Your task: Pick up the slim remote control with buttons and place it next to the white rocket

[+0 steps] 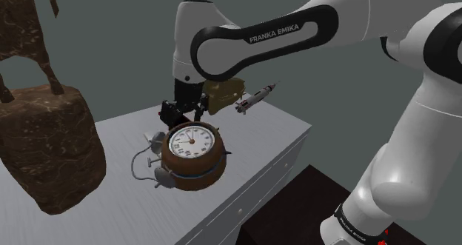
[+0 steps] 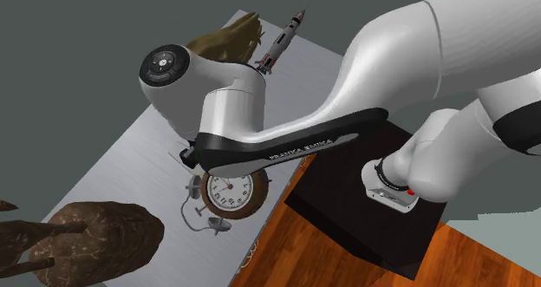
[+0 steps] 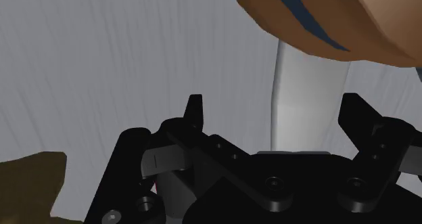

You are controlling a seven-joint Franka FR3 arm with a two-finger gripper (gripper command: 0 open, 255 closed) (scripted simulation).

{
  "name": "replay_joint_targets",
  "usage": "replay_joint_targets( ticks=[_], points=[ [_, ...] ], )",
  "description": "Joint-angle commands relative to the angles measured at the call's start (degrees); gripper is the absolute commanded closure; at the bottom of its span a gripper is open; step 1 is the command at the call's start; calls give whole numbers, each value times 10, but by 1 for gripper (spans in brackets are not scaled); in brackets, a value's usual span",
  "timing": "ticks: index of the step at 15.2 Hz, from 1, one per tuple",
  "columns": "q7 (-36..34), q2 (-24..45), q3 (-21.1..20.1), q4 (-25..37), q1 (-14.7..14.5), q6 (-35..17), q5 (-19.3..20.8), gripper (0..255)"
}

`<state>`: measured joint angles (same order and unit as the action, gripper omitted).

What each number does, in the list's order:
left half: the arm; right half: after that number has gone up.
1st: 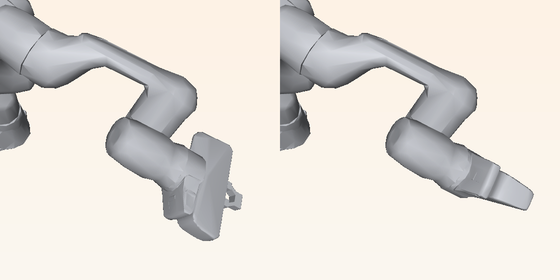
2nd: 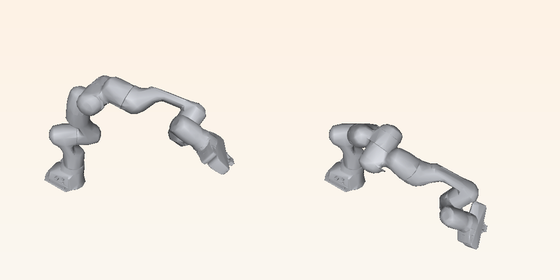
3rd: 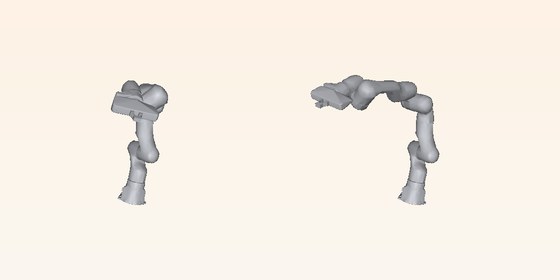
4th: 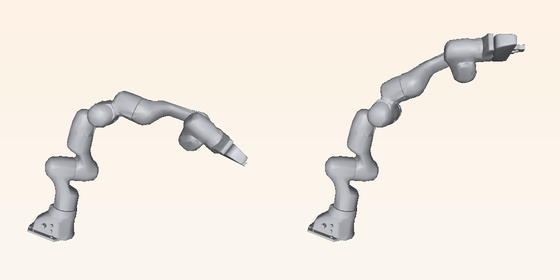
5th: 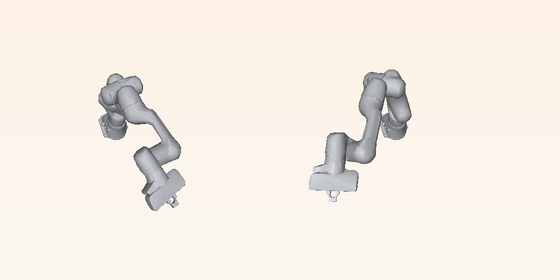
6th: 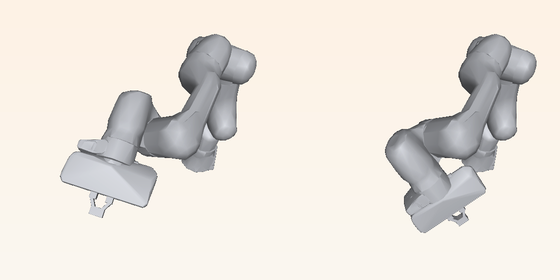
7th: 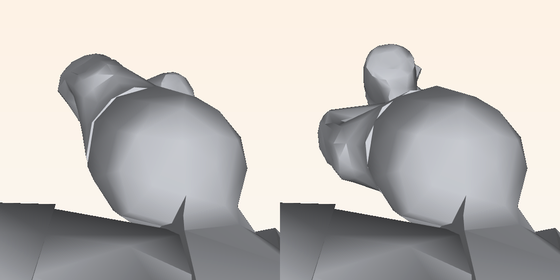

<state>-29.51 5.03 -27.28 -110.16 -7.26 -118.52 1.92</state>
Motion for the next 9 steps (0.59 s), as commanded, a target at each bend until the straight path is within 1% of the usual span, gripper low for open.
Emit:
replay_joint_targets(
  ticks=[1,6,7,9],
  points=[
    [-25,48,-4,42,-11,49,26,0],
    [-85,169,0,163,-59,60,89,0],
    [-88,176,2,172,-63,62,92,0],
    [-89,181,3,162,-64,48,94,0]
  ],
)
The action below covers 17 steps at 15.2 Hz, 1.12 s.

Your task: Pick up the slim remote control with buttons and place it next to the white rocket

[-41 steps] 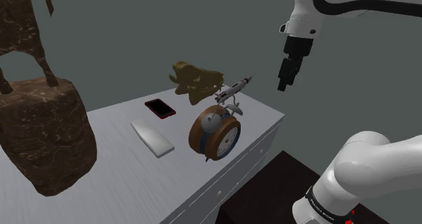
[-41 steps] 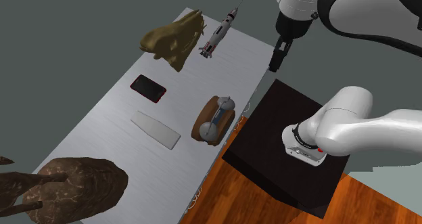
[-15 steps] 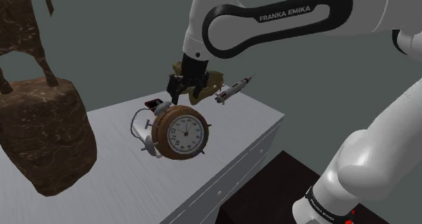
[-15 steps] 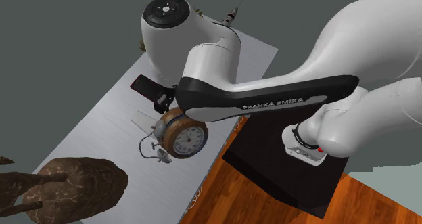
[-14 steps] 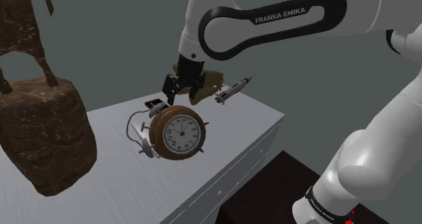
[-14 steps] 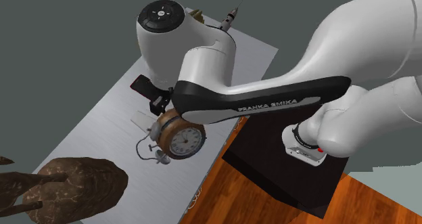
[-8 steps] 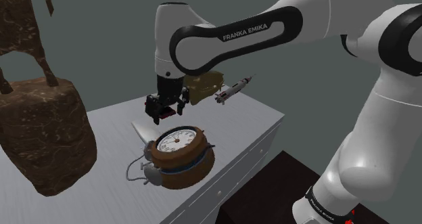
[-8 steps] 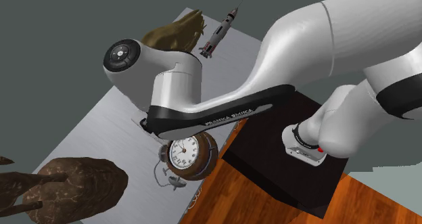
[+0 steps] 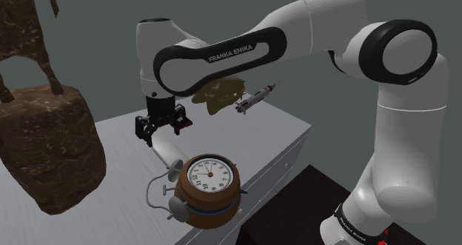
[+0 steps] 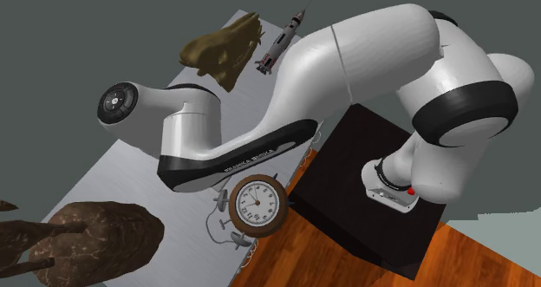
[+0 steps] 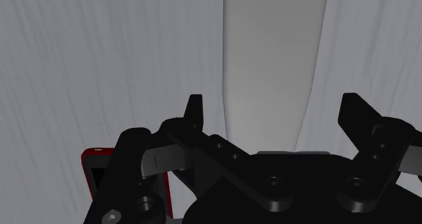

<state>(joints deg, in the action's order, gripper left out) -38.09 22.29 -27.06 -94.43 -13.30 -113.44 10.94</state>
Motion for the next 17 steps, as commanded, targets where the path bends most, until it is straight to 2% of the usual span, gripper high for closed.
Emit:
replay_joint_targets(
  ticks=[1,5,13,14,17],
  points=[
    [-5,10,2,0,-4,-9,5,0],
    [-9,22,5,-19,-5,-39,13,0],
    [-9,22,5,-19,-5,-39,13,0],
    [-9,22,5,-19,-5,-39,13,255],
    [-9,22,5,-19,-5,-39,13,255]
  ],
)
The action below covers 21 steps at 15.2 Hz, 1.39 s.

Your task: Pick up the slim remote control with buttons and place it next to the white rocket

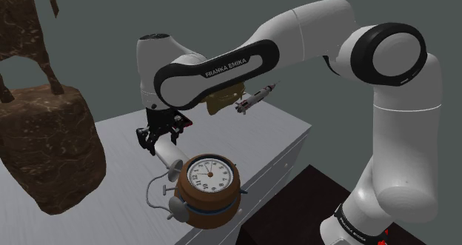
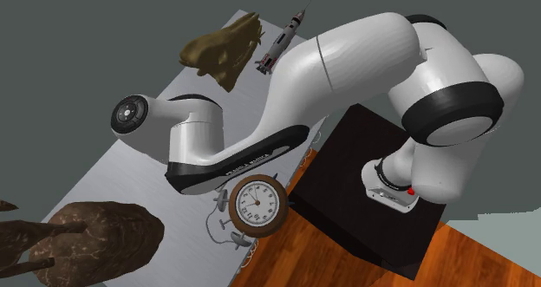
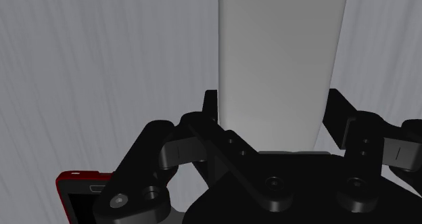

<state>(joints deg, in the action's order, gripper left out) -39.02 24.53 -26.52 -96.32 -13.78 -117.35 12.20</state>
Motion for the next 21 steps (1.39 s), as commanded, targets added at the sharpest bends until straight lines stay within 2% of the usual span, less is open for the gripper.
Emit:
replay_joint_targets(
  ticks=[1,6,21],
  points=[
    [0,0,0,0,0,0,0,255],
    [0,0,0,0,0,0,0,255],
    [13,-33,-10,72,2,101,-20,255]
  ],
)
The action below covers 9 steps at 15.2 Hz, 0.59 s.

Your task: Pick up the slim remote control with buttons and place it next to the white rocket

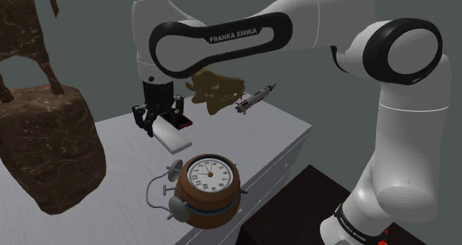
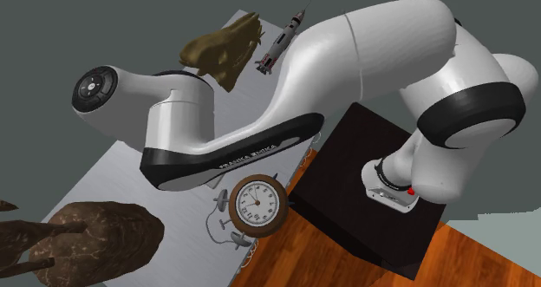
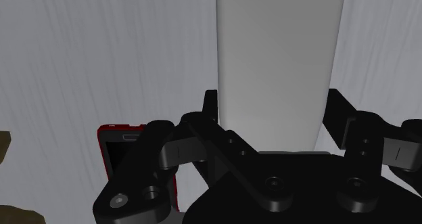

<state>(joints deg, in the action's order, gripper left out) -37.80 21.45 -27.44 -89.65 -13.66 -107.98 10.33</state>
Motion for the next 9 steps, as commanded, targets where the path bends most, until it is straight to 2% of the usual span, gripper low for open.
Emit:
replay_joint_targets(
  ticks=[1,9],
  points=[
    [2,-3,-1,11,0,14,-2,255],
    [6,-8,-3,67,-4,73,-6,255]
  ],
)
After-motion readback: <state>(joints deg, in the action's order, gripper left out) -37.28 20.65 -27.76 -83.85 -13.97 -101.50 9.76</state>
